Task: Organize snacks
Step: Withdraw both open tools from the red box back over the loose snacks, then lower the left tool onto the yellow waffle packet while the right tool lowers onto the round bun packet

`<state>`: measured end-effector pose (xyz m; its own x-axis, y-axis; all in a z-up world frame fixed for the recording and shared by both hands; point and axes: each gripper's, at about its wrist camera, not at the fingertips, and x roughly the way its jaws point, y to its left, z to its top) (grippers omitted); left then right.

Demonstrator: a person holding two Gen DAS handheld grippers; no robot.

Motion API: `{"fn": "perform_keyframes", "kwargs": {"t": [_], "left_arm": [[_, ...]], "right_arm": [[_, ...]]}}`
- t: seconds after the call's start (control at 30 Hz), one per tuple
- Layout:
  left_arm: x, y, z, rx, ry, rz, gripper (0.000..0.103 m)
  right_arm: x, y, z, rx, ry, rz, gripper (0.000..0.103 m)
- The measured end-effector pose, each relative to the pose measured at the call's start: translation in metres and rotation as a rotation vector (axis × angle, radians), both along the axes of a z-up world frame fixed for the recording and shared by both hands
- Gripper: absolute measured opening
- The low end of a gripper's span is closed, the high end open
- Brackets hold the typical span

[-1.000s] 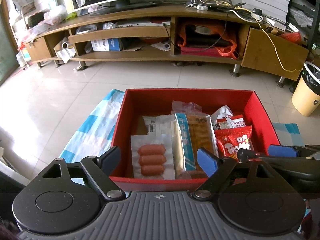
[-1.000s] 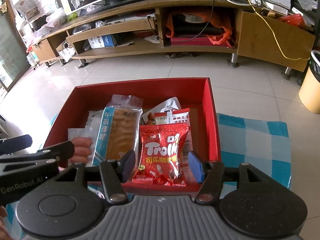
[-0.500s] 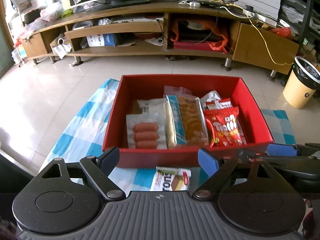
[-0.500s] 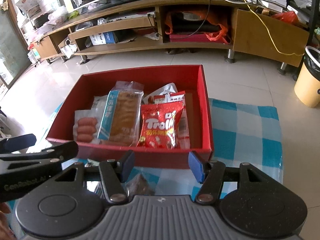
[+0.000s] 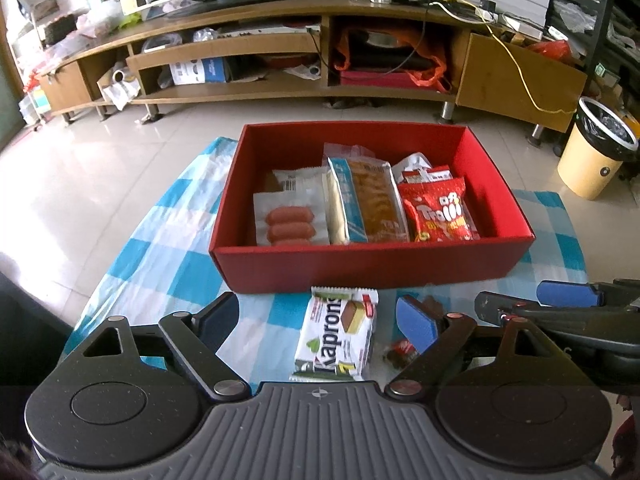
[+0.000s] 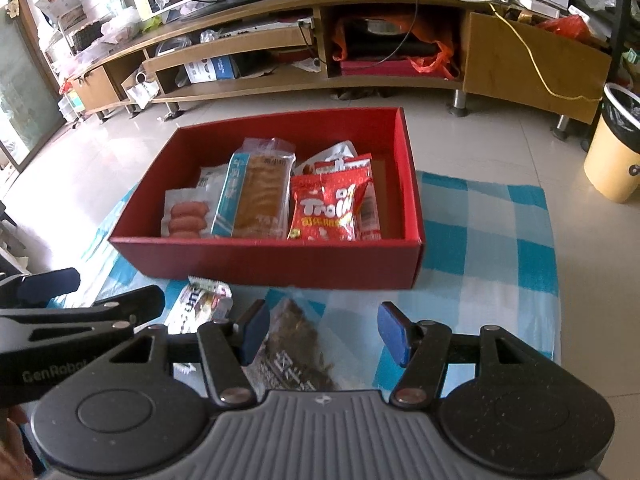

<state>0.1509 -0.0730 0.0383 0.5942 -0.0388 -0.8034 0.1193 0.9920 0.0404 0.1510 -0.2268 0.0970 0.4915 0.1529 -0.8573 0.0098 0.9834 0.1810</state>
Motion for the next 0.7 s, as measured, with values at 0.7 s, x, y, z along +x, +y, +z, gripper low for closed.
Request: {"fn": "perform_keyframes", "kwargs": {"t": [0.7], "left_arm": [[-0.055, 0.001, -0.021, -0.008, 0.1, -0.071, 0.091]], "right_arm": [[-0.062, 0.002, -0.007, -0.024, 0.056, -0.012, 0.06]]}}
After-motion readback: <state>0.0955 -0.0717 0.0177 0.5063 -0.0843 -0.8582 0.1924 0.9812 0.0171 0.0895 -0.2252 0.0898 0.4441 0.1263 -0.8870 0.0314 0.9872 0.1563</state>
